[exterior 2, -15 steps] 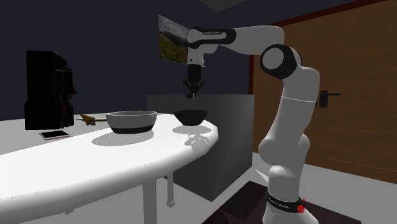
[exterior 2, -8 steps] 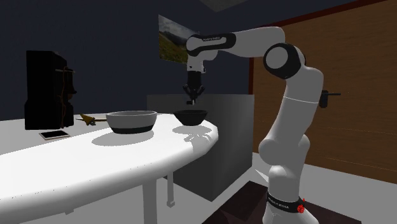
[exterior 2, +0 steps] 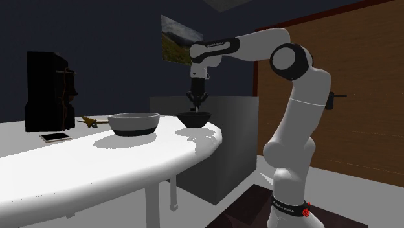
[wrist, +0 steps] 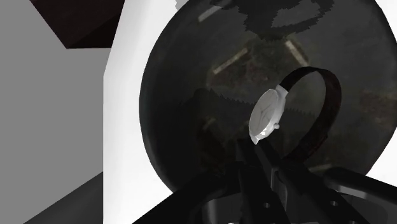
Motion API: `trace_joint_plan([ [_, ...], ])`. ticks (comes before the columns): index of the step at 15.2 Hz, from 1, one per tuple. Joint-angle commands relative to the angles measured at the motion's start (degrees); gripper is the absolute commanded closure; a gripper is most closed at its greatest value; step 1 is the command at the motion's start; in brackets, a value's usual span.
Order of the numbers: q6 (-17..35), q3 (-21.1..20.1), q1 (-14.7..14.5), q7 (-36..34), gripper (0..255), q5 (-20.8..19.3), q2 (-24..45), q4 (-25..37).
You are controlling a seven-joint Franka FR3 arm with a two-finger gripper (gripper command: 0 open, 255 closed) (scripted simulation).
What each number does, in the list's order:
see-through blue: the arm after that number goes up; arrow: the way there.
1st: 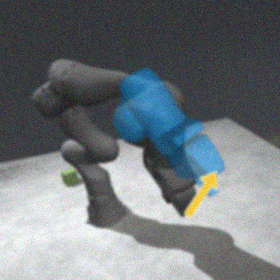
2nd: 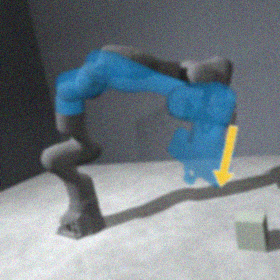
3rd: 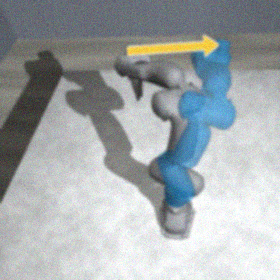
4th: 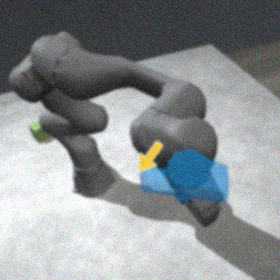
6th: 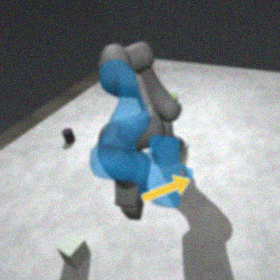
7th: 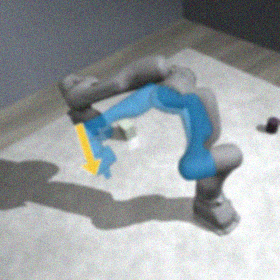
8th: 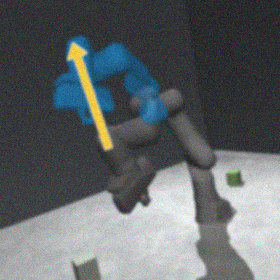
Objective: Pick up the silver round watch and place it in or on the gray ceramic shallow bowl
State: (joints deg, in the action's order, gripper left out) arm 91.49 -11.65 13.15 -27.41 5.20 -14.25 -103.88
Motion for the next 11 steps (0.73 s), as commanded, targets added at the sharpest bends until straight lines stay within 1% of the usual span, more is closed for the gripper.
trace_joint_plan([
  [1,0.1,0.0,0.0,0.0,255,0.0,0.0,0.0],
  [3,0.0,0.0,0.0,0.0,255,0.0,0.0,0.0],
  [4,0.0,0.0,0.0,0.0,0,0.0,0.0,0.0],
  [9,0.0,0.0,0.0,0.0,0,0.0,0.0,0.0],
  [11,-3.9,0.1,0.1,-0.2,0,-0.2,1.1,5.0],
])
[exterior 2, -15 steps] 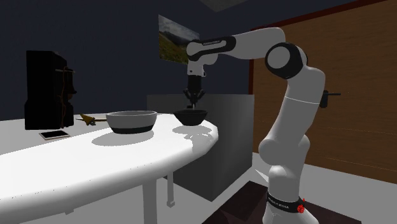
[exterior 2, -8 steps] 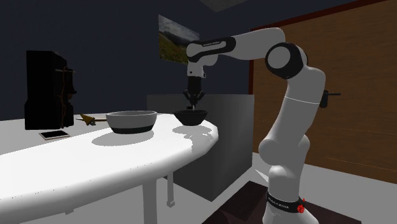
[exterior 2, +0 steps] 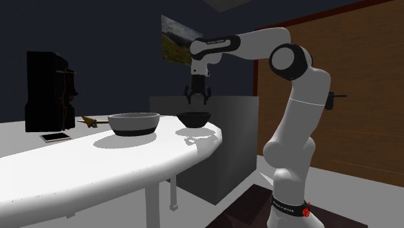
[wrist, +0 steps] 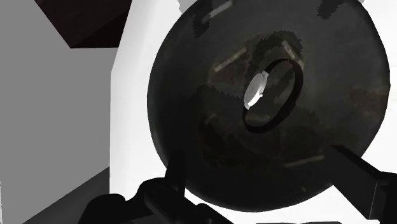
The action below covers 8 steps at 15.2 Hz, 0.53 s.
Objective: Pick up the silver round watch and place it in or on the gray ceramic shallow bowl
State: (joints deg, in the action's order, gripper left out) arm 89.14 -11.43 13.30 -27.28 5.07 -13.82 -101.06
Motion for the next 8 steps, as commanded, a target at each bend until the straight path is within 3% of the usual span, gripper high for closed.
trace_joint_plan([
  [1,-3.6,-0.1,0.0,-0.5,0,-0.2,1.3,4.8],
  [2,-5.2,-0.1,0.0,-0.6,0,-0.3,1.9,7.0],
  [8,-5.2,-0.1,0.0,-0.6,0,-0.3,1.9,7.0],
])
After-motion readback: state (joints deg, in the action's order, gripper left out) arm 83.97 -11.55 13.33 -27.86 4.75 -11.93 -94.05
